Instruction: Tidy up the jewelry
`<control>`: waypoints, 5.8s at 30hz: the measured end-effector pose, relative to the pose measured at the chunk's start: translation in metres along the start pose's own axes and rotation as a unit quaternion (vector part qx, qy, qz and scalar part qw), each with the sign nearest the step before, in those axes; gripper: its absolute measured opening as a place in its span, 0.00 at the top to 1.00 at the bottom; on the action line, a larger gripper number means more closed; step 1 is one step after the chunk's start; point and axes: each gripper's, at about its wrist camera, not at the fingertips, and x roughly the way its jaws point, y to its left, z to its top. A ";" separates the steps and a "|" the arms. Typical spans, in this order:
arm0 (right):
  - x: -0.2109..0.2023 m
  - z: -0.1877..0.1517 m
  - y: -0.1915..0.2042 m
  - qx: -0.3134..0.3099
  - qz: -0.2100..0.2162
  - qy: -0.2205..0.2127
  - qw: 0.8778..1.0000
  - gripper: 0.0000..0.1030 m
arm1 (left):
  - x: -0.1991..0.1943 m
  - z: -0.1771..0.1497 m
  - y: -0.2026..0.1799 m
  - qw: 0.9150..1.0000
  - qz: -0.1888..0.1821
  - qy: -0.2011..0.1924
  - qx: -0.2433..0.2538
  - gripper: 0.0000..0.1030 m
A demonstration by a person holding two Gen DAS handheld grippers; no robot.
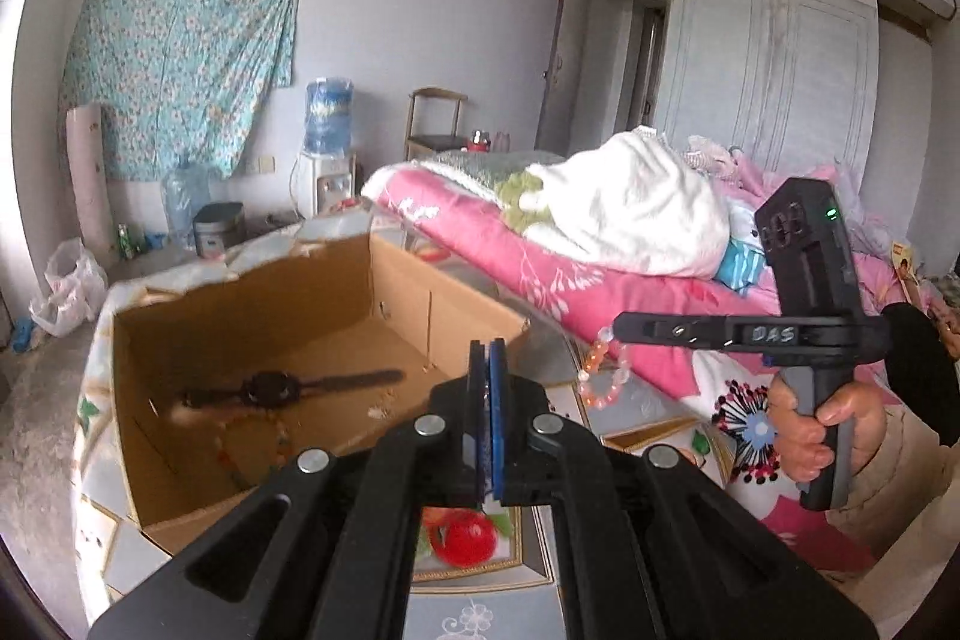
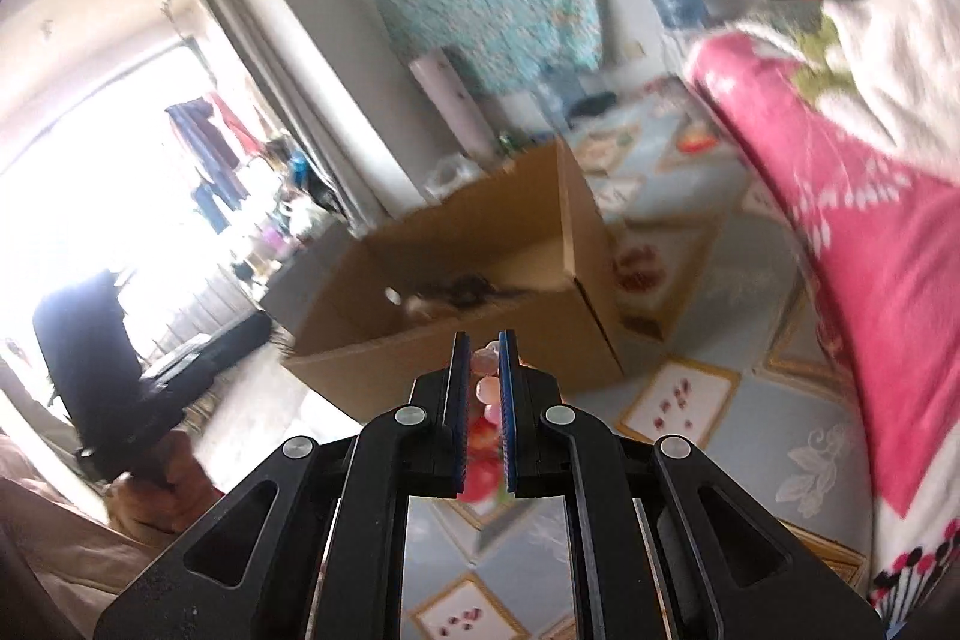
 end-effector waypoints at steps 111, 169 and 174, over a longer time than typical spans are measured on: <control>0.125 0.027 -0.039 0.059 -0.118 0.152 0.979 0.39 | -0.012 -0.088 0.164 0.920 0.072 0.050 -0.383 0.31; 0.002 -0.071 0.104 -0.141 -0.230 0.036 0.962 0.08 | -0.110 -0.058 0.004 0.911 0.382 0.045 -0.145 0.05; 0.015 -0.082 0.099 -0.130 -0.237 0.070 0.960 0.08 | -0.088 -0.075 0.004 0.910 0.356 0.102 -0.187 0.05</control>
